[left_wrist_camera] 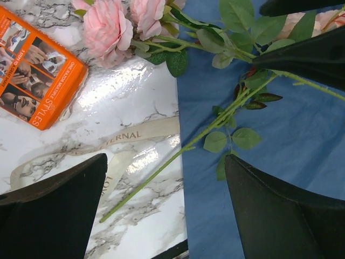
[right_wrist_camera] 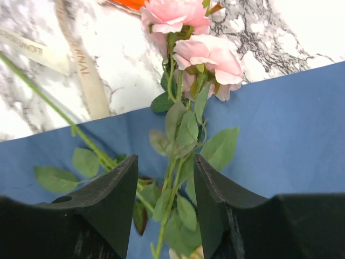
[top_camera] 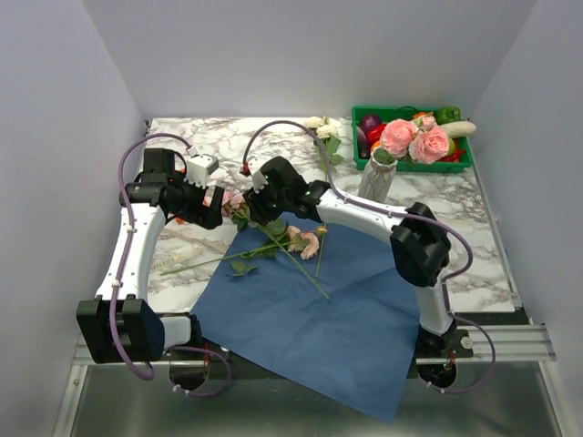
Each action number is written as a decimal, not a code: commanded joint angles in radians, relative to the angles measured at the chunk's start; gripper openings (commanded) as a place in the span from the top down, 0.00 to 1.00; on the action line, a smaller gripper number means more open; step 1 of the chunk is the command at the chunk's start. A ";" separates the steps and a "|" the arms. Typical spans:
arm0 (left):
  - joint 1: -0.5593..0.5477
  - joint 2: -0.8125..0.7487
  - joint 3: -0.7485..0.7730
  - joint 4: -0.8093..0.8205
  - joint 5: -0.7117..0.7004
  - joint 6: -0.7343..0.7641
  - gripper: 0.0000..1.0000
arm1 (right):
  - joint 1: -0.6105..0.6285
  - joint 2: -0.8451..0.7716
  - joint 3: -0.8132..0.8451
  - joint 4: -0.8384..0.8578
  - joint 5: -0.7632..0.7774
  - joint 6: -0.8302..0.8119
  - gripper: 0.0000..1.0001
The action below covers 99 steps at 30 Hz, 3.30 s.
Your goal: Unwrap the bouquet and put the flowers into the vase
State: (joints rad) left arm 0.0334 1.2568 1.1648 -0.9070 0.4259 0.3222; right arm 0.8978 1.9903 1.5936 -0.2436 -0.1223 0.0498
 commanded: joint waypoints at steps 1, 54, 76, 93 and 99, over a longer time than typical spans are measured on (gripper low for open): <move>0.007 -0.030 0.001 -0.006 -0.022 0.017 0.01 | 0.009 0.116 0.110 -0.173 -0.030 -0.039 0.44; 0.134 0.027 0.167 -0.116 0.188 0.017 0.01 | -0.097 -0.713 -0.302 0.927 0.609 -0.674 0.99; 0.135 0.092 0.190 -0.119 0.177 0.037 0.01 | -0.312 -0.559 -0.218 1.055 0.506 -0.584 0.99; 0.134 0.092 0.182 -0.113 0.154 0.052 0.01 | -0.347 -0.597 -0.426 1.017 0.484 -0.401 0.52; 0.135 0.079 0.180 -0.113 0.149 0.055 0.01 | -0.347 -0.636 -0.455 1.008 0.486 -0.361 0.29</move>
State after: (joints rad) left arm 0.1623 1.3506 1.3319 -1.0191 0.5800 0.3622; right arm 0.5541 1.4044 1.1484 0.7559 0.3767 -0.3626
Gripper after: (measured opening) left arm 0.988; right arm 0.645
